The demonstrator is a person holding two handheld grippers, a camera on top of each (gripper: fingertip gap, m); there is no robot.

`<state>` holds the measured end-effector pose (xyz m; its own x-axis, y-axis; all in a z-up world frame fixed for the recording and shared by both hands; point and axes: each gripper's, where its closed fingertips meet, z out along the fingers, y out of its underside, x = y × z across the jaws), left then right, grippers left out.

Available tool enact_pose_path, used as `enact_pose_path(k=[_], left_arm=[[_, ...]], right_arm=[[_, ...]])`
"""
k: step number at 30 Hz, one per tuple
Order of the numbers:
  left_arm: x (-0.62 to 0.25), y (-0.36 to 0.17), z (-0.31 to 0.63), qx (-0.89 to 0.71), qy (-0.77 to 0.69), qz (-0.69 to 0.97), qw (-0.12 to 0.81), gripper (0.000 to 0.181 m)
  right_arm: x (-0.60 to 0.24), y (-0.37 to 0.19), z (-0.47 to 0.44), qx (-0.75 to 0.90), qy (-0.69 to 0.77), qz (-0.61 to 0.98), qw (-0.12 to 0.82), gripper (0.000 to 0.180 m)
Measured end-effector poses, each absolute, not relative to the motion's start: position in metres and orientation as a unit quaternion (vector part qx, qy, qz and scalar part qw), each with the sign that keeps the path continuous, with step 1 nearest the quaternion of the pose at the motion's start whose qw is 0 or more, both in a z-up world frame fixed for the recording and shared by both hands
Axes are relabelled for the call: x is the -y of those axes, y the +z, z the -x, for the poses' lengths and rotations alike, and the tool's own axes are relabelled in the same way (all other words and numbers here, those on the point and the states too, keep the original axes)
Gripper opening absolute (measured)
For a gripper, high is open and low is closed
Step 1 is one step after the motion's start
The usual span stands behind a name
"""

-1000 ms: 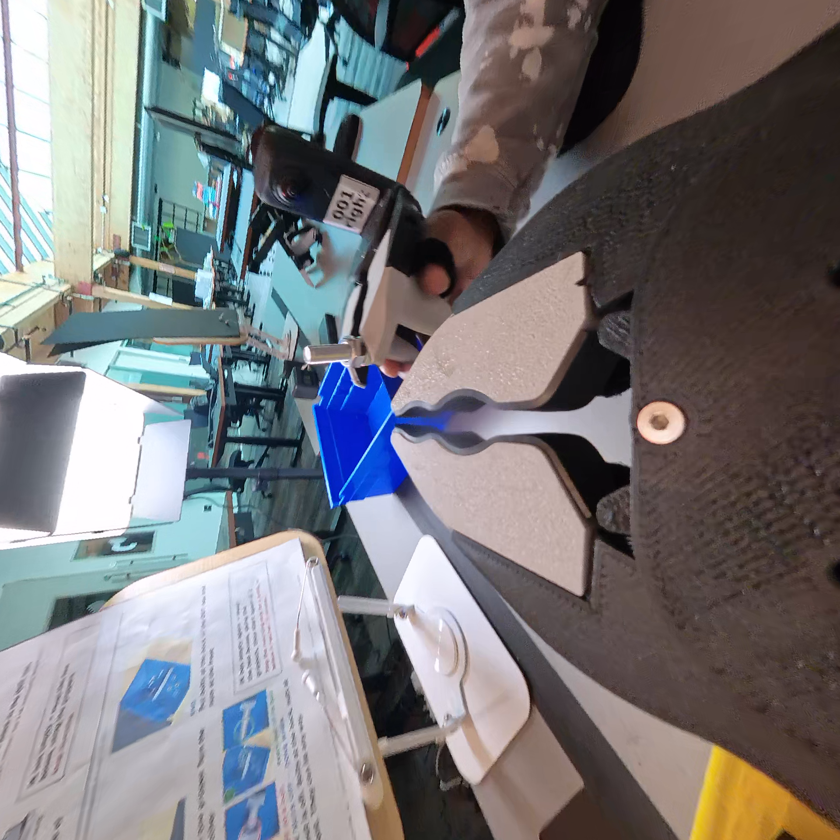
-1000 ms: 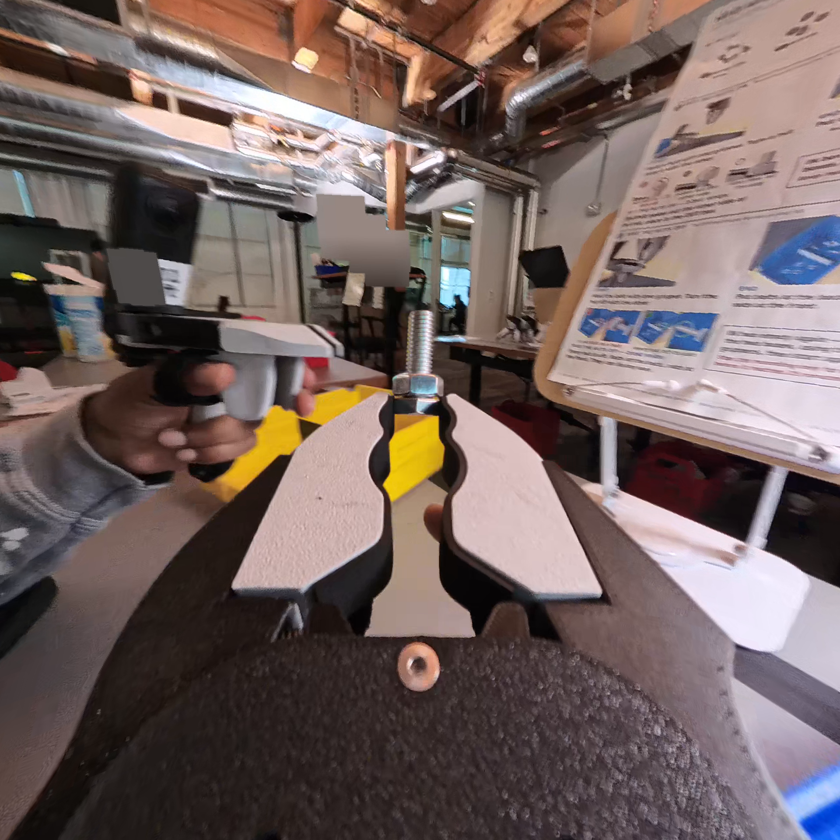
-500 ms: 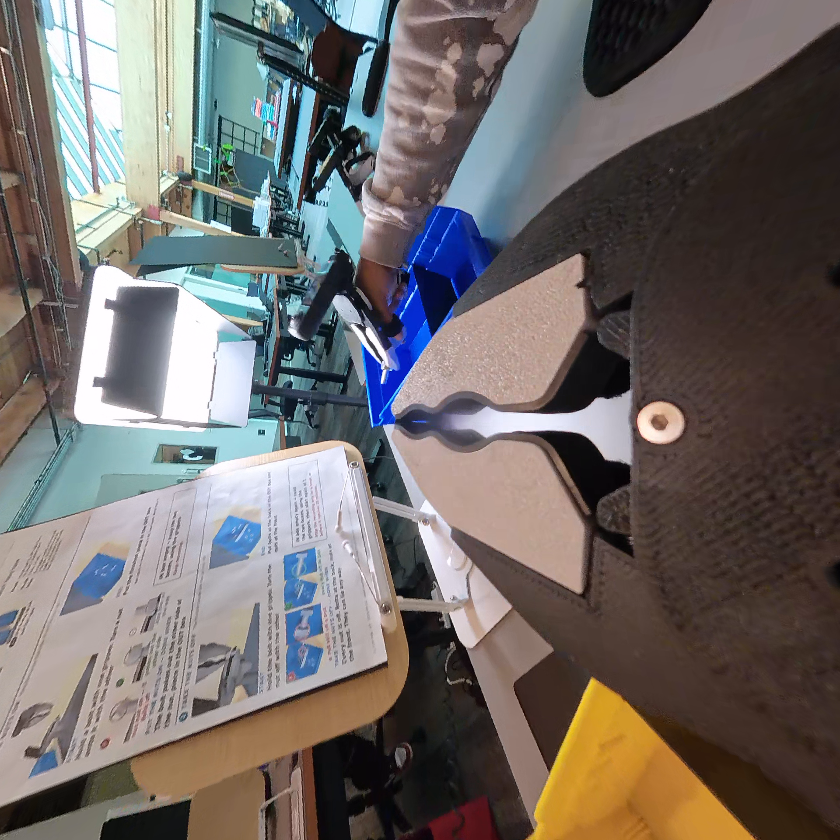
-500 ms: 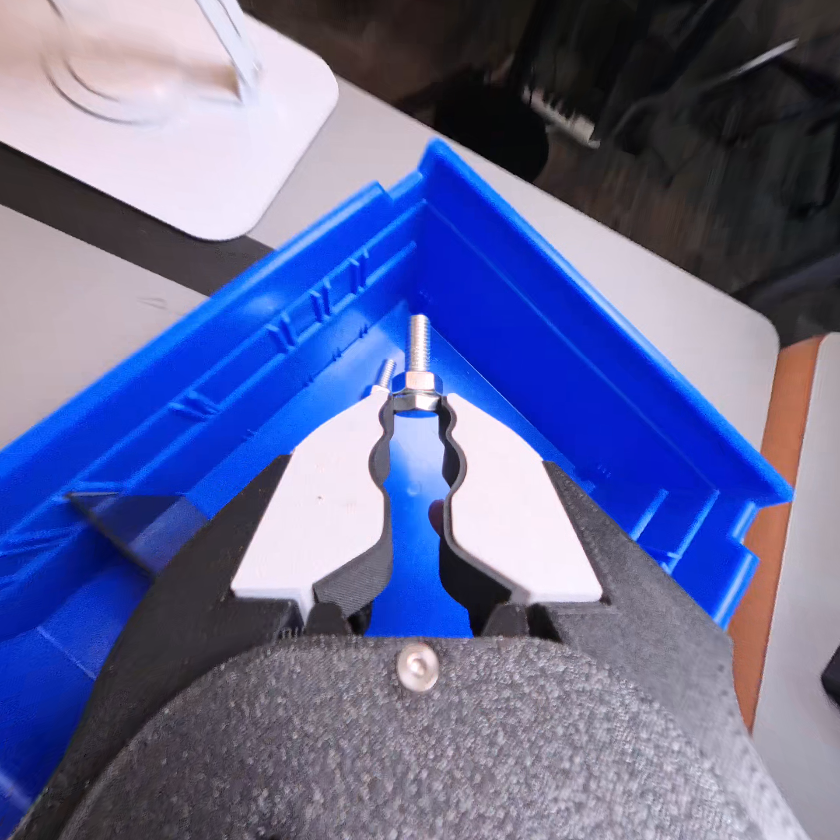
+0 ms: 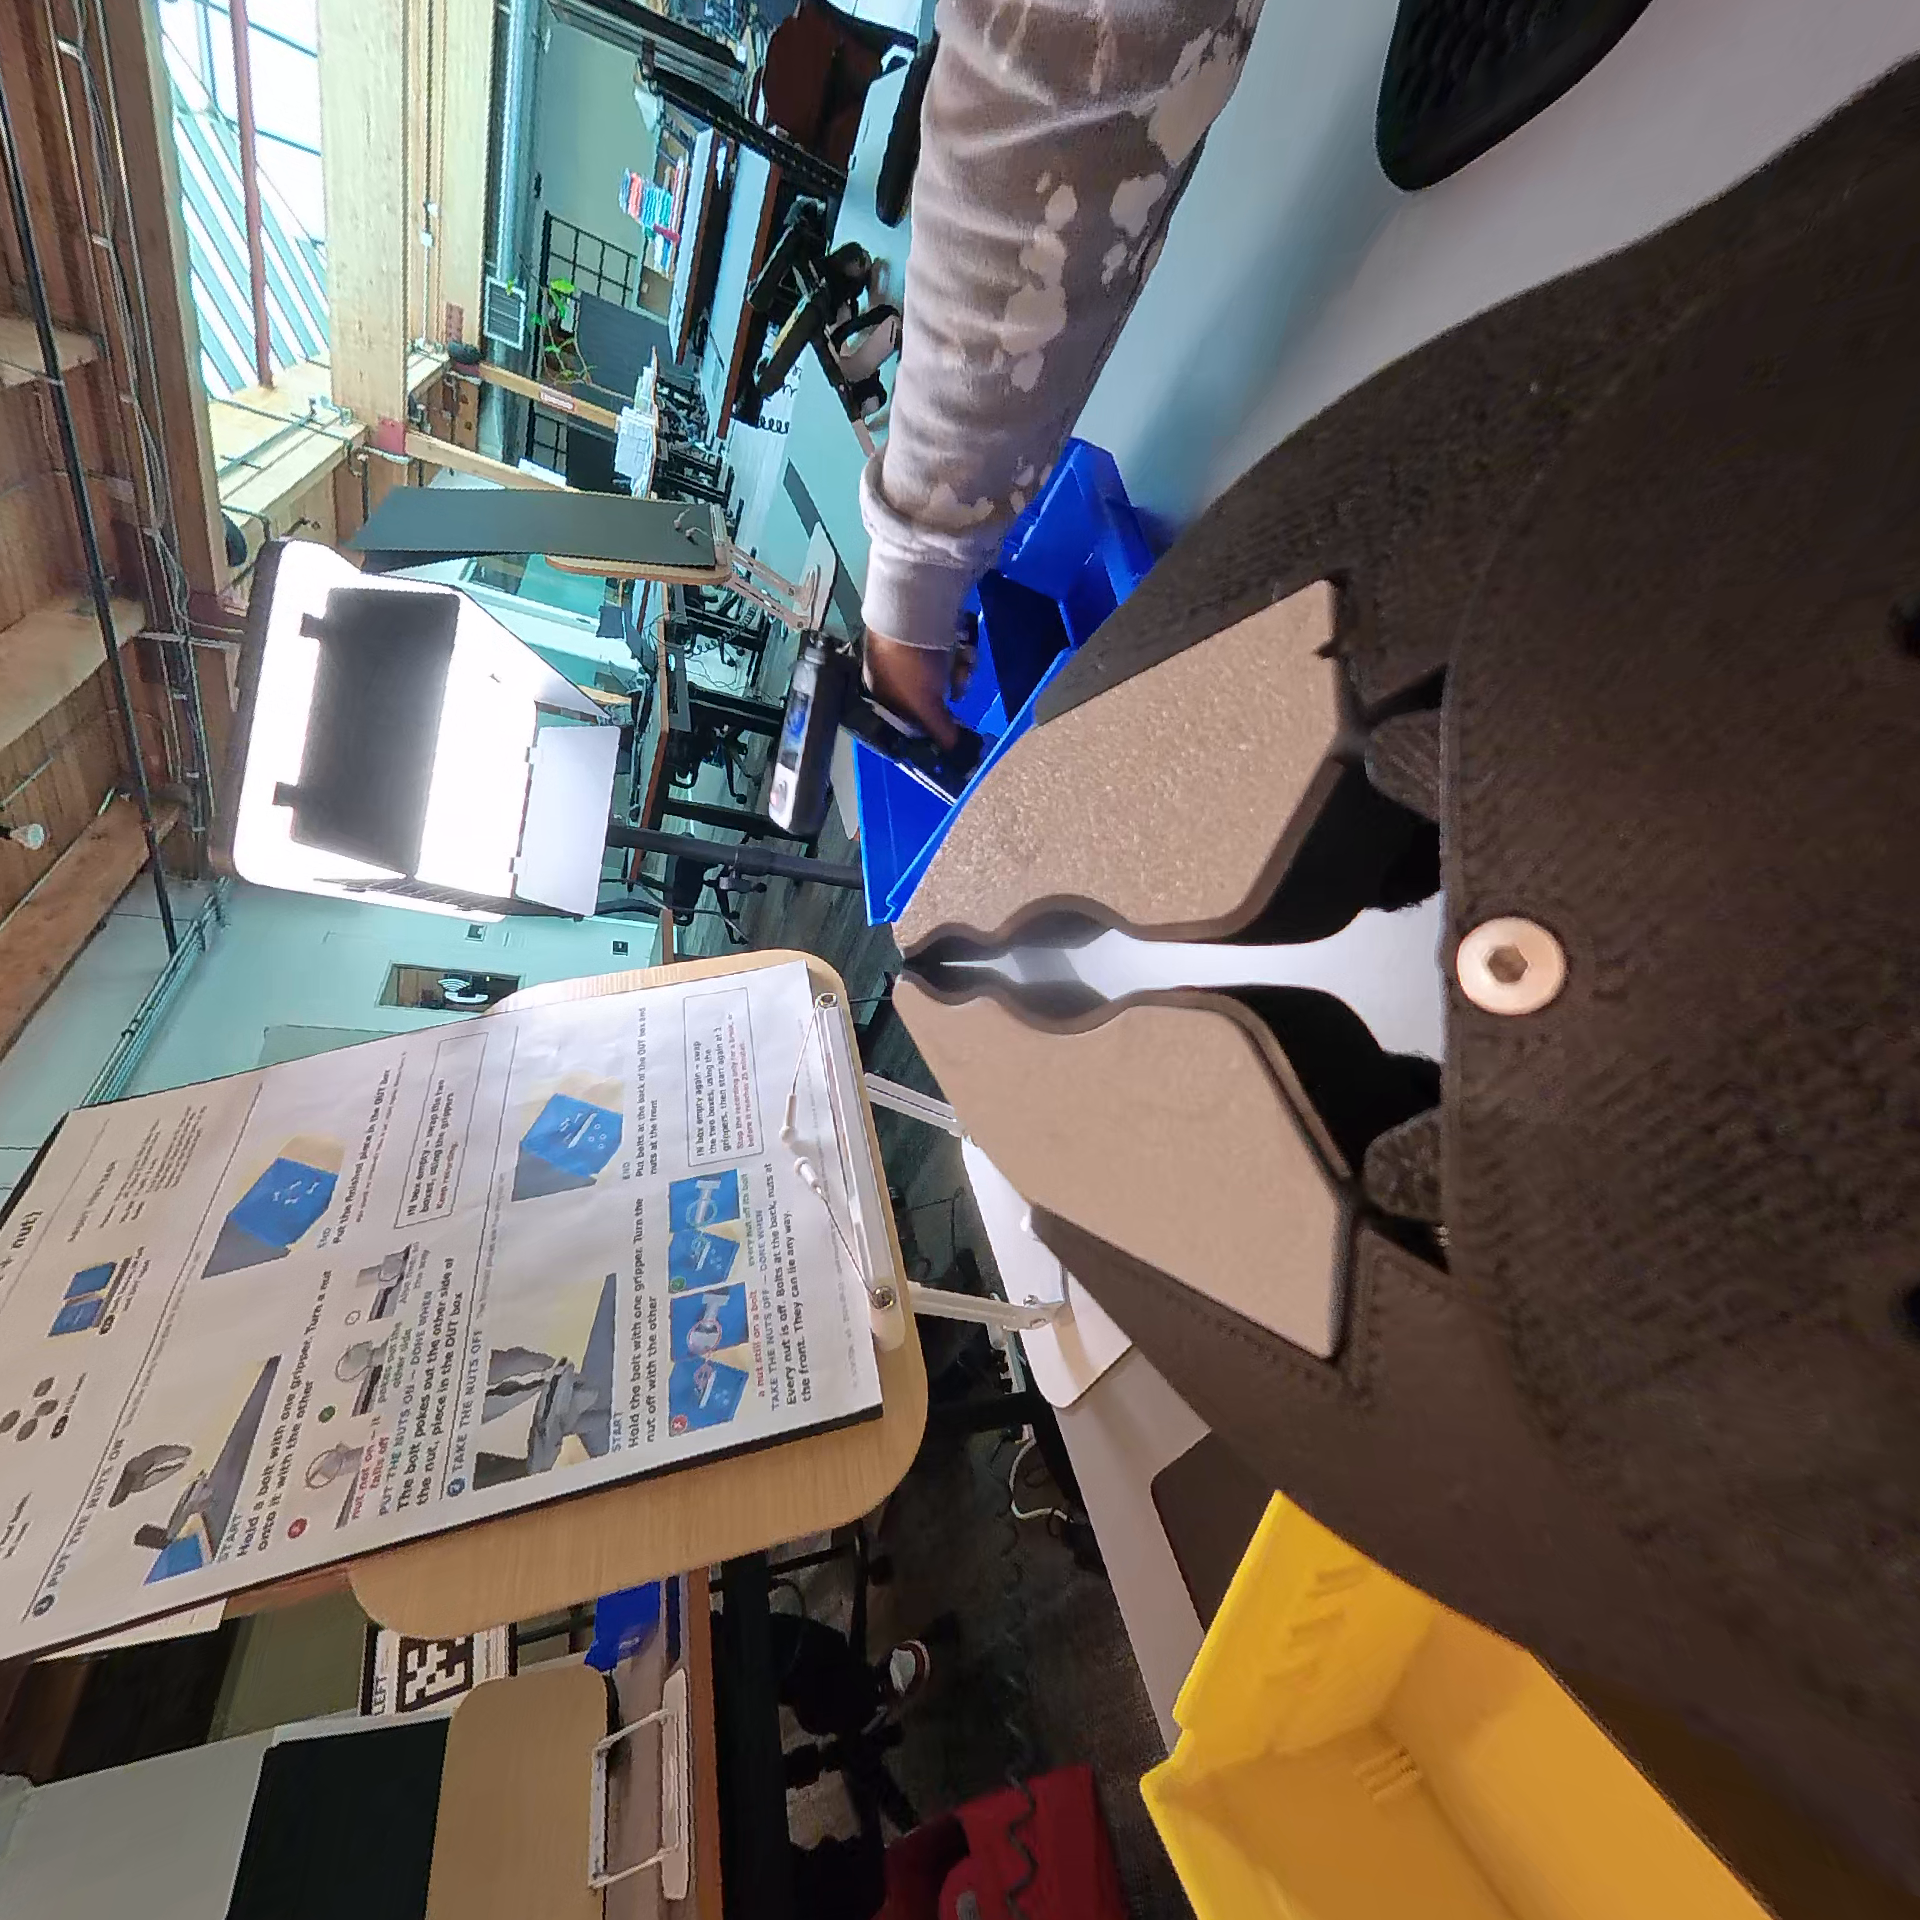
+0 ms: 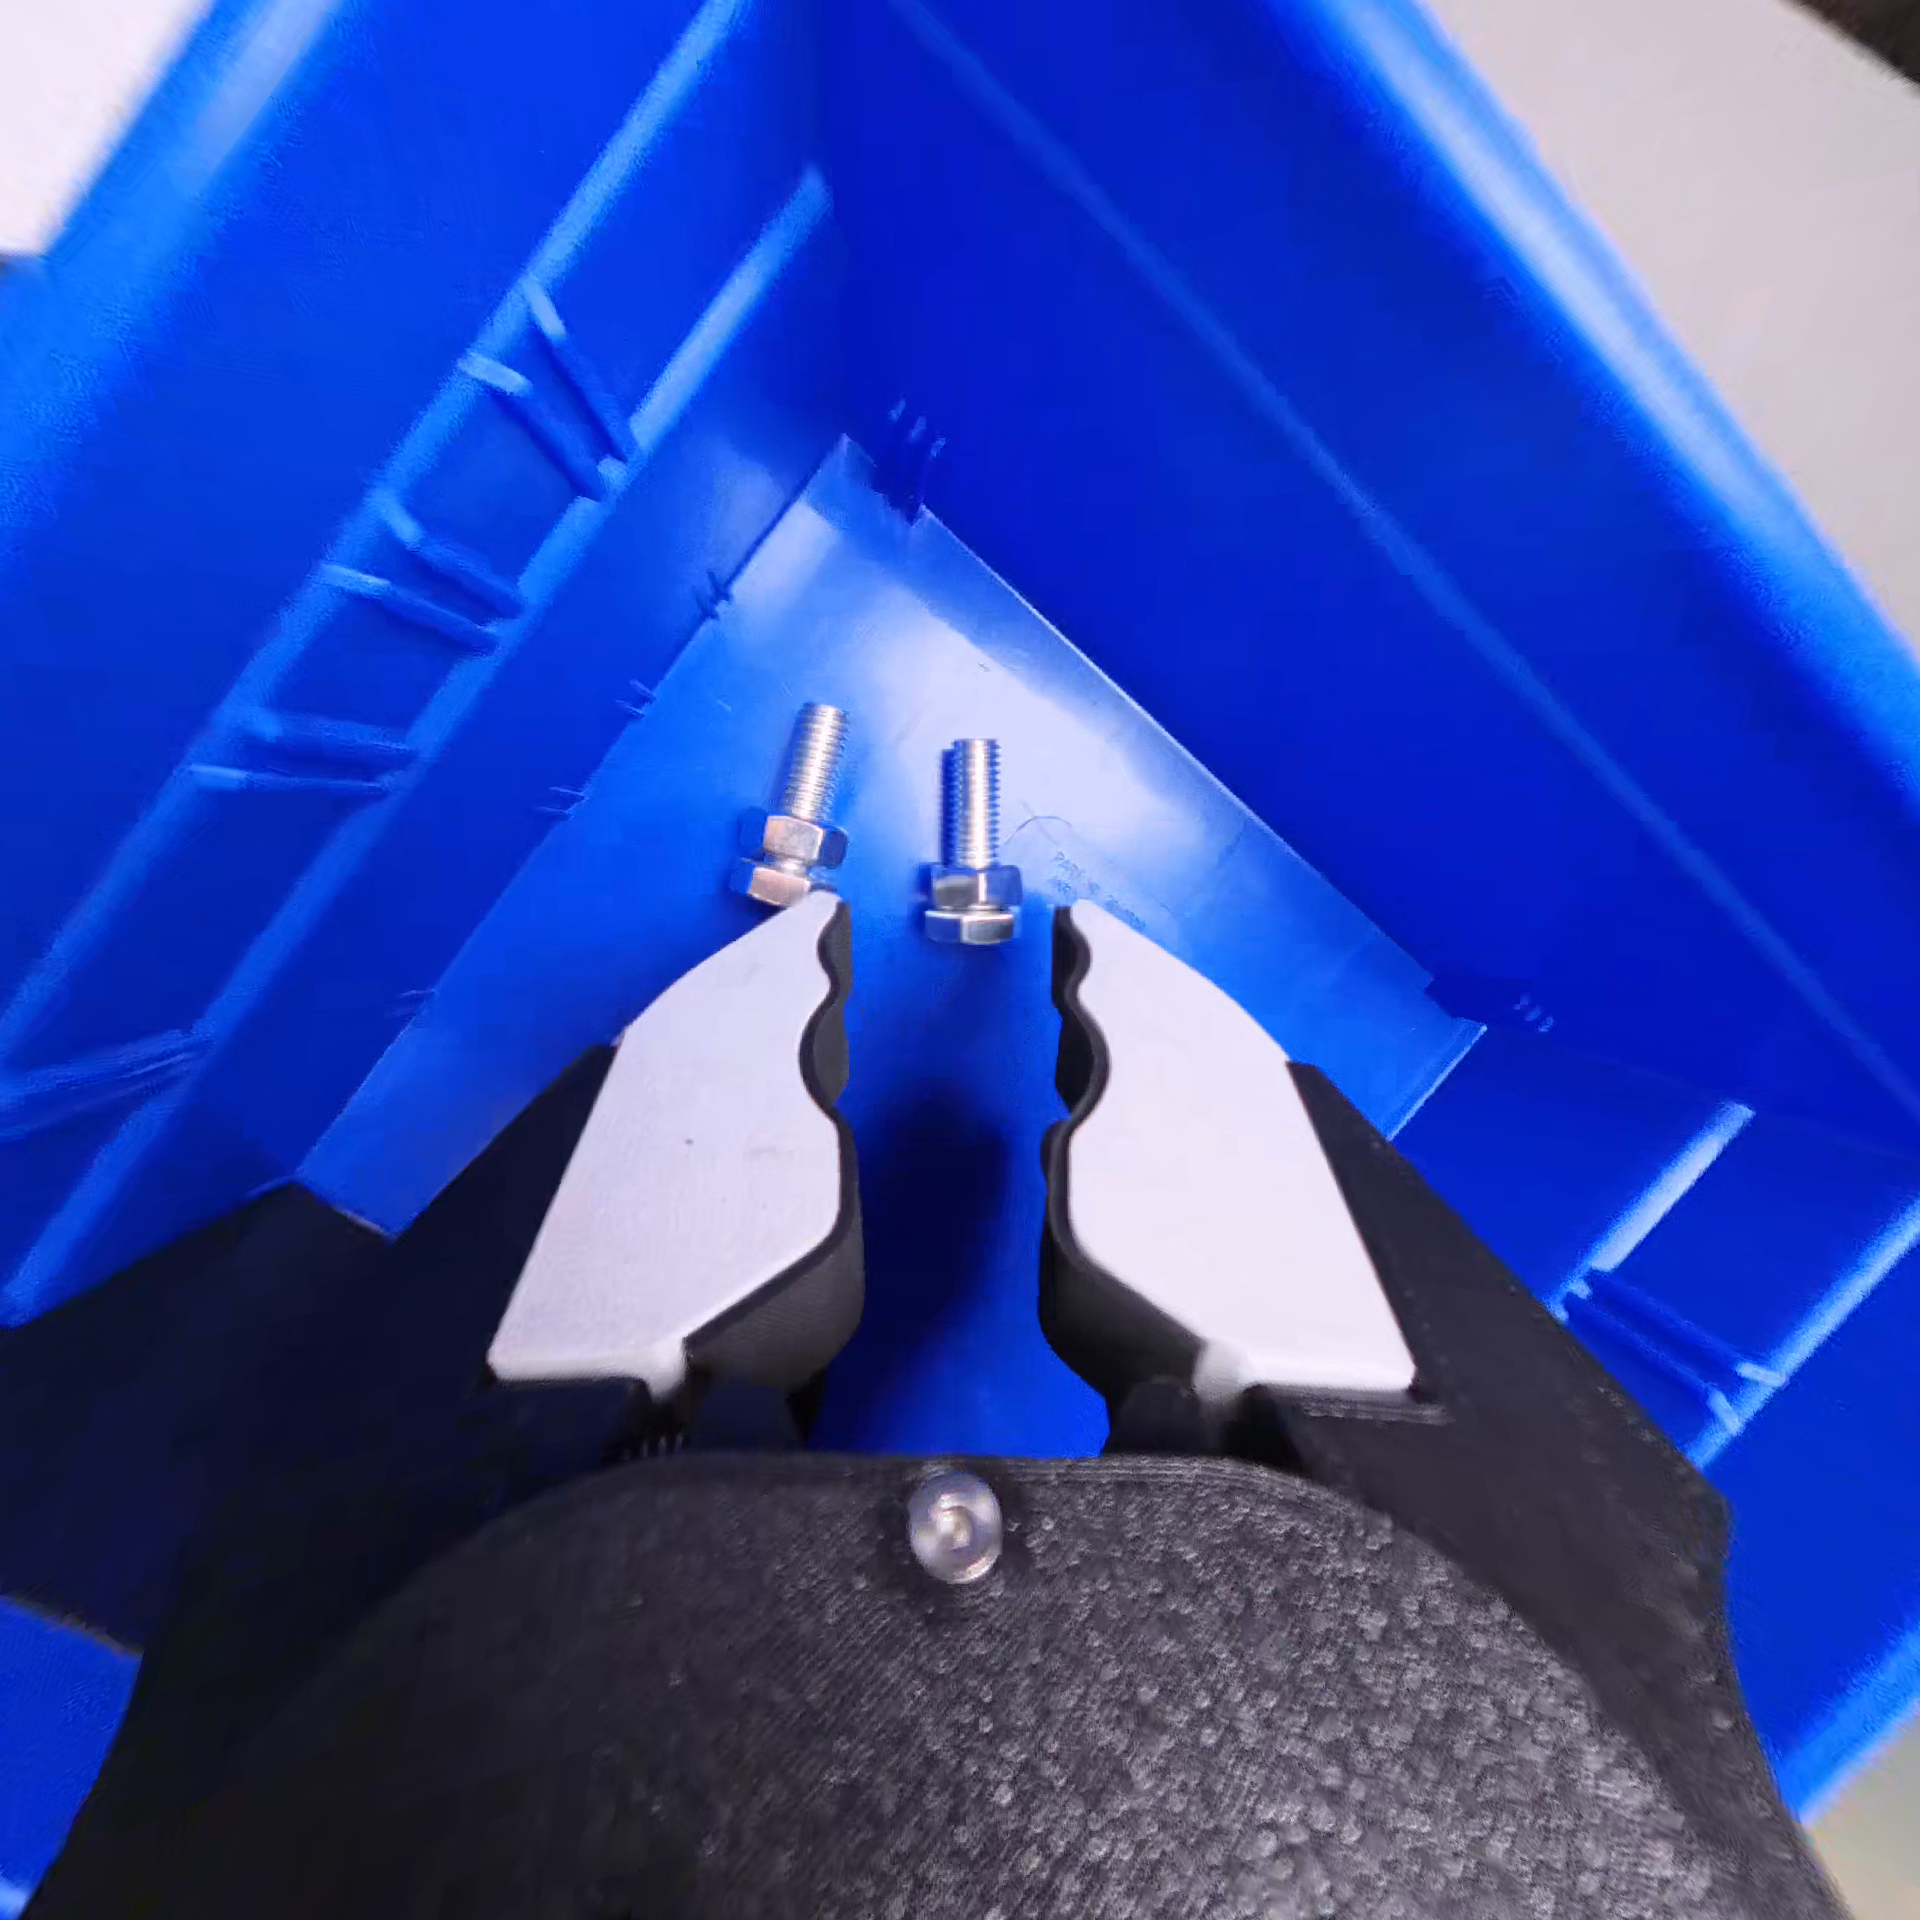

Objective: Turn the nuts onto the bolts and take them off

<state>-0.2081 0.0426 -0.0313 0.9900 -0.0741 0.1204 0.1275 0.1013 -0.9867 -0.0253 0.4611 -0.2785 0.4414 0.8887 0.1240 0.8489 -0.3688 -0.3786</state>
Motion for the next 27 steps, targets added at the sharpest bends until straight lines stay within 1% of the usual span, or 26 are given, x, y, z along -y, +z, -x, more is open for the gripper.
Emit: enact_pose_path(k=[2, 5, 8, 10, 12, 14, 17, 18, 20, 21, 23, 27], left_arm=[[-0.041, -0.03, 0.212, 0.024, -0.062, 0.668, 0.742, 0.0], [-0.035, -0.029, 0.223, 0.04, -0.046, 0.668, 0.741, 0.001], [-0.027, -0.028, 0.241, 0.069, -0.029, 0.67, 0.738, 0.001], [-0.019, -0.029, 0.255, 0.089, -0.016, 0.674, 0.733, 0.003], [-0.012, -0.032, 0.268, 0.105, -0.011, 0.687, 0.719, 0.008], [-0.007, -0.034, 0.285, 0.124, -0.001, 0.692, 0.711, 0.01], [-0.009, -0.044, 0.319, 0.147, 0.02, 0.731, 0.666, 0.016], [-0.011, -0.047, 0.333, 0.155, 0.036, 0.747, 0.646, 0.017], [-0.016, -0.064, 0.366, 0.178, 0.062, 0.794, 0.578, 0.022], [-0.019, -0.077, 0.383, 0.197, 0.069, 0.817, 0.537, 0.024], [-0.024, -0.107, 0.413, 0.24, 0.066, 0.85, 0.464, 0.027], [-0.024, -0.179, 0.446, 0.317, 0.053, 0.891, 0.32, 0.031]], right_arm=[[-0.454, -0.252, 0.033, 0.52, 0.095, 0.814, 0.239, 0.042], [-0.429, -0.191, 0.043, 0.515, 0.179, 0.764, 0.345, 0.042], [-0.365, -0.131, 0.044, 0.52, 0.28, 0.679, 0.436, 0.04], [-0.309, -0.109, 0.037, 0.528, 0.339, 0.625, 0.464, 0.039], [-0.257, -0.106, 0.027, 0.545, 0.366, 0.585, 0.475, 0.036], [-0.214, -0.113, 0.015, 0.555, 0.385, 0.552, 0.489, 0.0], [-0.162, -0.135, 0.005, 0.55, 0.441, 0.533, 0.467, 0.0], [-0.152, -0.142, 0.003, 0.541, 0.455, 0.531, 0.467, 0.003], [-0.139, -0.158, 0.003, 0.537, 0.459, 0.524, 0.476, 0.03], [-0.137, -0.166, 0.005, 0.537, 0.452, 0.522, 0.485, 0.037], [-0.129, -0.176, 0.009, 0.537, 0.457, 0.517, 0.486, 0.04], [-0.117, -0.187, 0.01, 0.554, 0.448, 0.501, 0.492, 0.039]])
